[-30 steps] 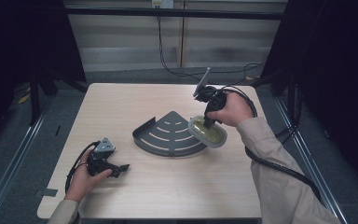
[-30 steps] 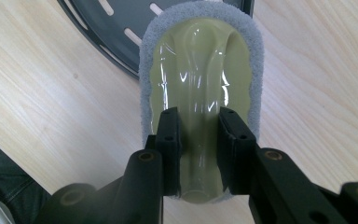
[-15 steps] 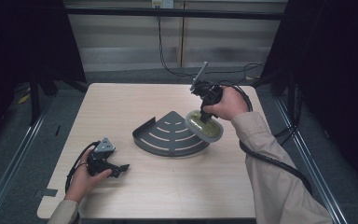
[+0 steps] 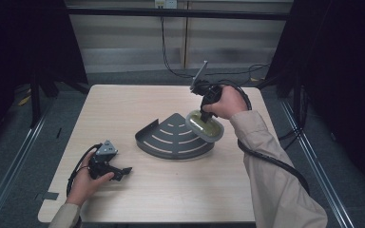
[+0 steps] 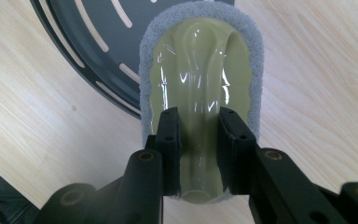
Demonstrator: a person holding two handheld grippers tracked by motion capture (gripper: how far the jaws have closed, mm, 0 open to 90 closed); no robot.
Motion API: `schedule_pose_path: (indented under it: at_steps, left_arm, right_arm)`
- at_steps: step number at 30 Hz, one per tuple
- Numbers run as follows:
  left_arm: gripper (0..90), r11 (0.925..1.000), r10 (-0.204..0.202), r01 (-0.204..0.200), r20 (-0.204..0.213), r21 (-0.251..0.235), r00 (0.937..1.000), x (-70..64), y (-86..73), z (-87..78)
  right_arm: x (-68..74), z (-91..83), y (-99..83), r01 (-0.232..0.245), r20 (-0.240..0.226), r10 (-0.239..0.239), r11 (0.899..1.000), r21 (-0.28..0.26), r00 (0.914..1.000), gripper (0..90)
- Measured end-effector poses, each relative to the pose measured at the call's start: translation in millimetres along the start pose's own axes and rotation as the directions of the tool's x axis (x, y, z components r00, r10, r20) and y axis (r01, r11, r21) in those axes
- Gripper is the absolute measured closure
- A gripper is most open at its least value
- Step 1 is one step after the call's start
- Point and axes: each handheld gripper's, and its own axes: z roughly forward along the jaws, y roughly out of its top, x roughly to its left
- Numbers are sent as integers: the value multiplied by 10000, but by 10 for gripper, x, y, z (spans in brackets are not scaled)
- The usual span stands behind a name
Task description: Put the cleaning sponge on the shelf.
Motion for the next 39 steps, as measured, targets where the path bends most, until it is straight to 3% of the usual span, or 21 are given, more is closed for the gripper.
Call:
schedule_pose_path:
  at_steps: [20, 39]
  left_arm:
    - [43, 10000, -6, 6, -5, -7, 10000, 0, 0, 0]
    - [43, 10000, -1, 1, -2, -7, 10000, 1, 0, 0]
  right_arm:
    - [-66, 131, 115, -224, -46, 223, 9996, -167, 9997, 722]
    - [-44, 269, 189, -395, -130, 393, 9990, -203, 9991, 722]
